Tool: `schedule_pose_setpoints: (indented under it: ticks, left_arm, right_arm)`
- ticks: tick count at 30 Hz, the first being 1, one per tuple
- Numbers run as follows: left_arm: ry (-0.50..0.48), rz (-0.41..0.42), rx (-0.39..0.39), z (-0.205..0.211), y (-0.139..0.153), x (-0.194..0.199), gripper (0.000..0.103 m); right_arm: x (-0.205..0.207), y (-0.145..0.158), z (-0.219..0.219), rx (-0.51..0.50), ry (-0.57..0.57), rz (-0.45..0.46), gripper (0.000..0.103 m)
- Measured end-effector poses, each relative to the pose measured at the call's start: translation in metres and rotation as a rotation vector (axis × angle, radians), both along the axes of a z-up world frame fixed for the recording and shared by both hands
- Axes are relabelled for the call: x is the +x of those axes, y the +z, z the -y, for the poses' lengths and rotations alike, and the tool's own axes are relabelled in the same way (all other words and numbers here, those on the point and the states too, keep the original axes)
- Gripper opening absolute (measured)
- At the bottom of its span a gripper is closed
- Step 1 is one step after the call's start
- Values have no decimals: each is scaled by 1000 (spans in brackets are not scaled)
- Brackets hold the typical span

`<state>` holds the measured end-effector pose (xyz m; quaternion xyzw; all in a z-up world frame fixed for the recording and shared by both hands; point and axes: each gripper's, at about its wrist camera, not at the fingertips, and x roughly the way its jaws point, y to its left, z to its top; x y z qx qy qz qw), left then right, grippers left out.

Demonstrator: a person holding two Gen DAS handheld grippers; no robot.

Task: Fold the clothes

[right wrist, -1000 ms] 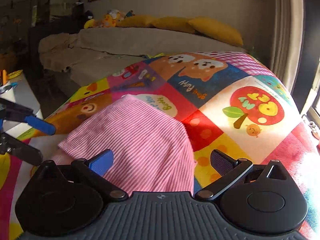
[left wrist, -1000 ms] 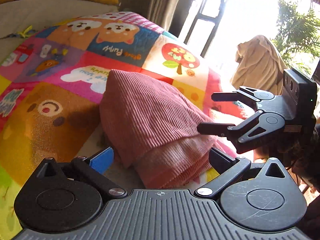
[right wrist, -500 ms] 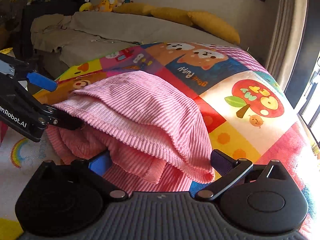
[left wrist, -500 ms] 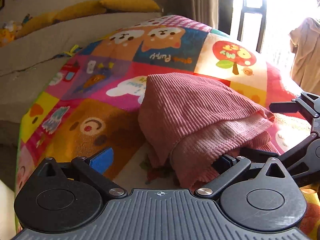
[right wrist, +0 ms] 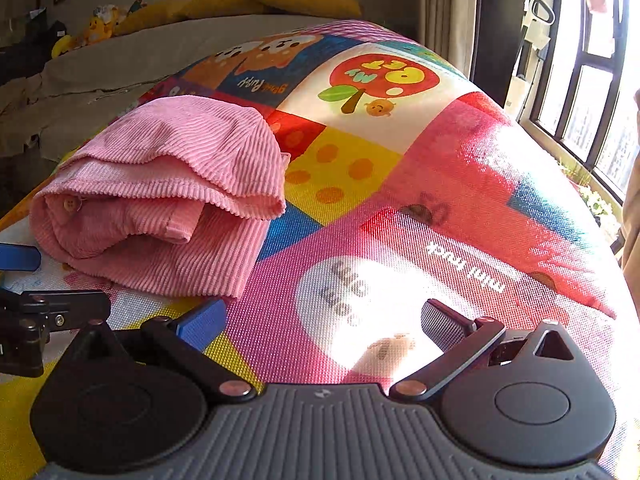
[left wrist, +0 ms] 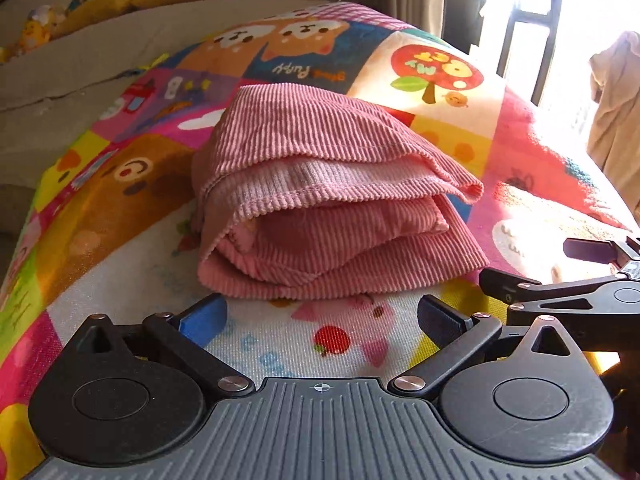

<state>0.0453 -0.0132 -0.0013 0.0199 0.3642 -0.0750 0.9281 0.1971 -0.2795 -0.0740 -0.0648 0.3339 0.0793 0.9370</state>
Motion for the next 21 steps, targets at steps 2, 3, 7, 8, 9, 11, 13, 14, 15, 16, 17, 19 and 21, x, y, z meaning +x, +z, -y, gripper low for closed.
schedule_pose_setpoints:
  ticks: [2, 3, 7, 8, 9, 11, 13, 14, 15, 16, 17, 19, 21]
  left_arm:
    - [46, 37, 36, 6, -5, -1, 103]
    - [55, 42, 43, 7, -5, -1, 103]
    - [64, 43, 43, 7, -4, -1, 103]
    - [64, 41, 36, 5, -4, -1, 103]
    - [63, 38, 28, 4, -4, -1, 103]
    - [63, 39, 31, 5, -4, 0, 103]
    - [63, 39, 31, 5, -3, 0, 103]
    - [62, 39, 29, 5, -4, 0, 103]
    - [62, 38, 29, 5, -4, 0, 103]
    - [62, 38, 29, 5, -4, 0, 103]
    - [62, 38, 29, 5, -4, 0, 103]
    - [62, 39, 30, 5, -4, 0, 103]
    - [62, 38, 27, 5, -4, 1, 103]
  right_arm:
    - [-1, -1, -1, -5, -1, 8, 103]
    - [-2, -1, -1, -8, -2, 12, 103]
    - [3, -3, 11, 80, -6, -29, 103]
    - [4, -3, 12, 88, -6, -31, 103]
    - [4, -3, 11, 83, -6, -31, 103]
    - [5, -3, 8, 70, -6, -27, 103]
    - [6, -3, 9, 79, -7, -29, 103]
    - [6, -3, 8, 78, -7, -28, 103]
    - [7, -3, 7, 72, -7, -27, 103]
    - [7, -3, 7, 73, -7, -27, 103]
    - [7, -3, 7, 76, -7, -28, 103]
    - [8, -4, 8, 77, -6, -28, 103]
    - [9, -4, 9, 79, -5, -27, 103]
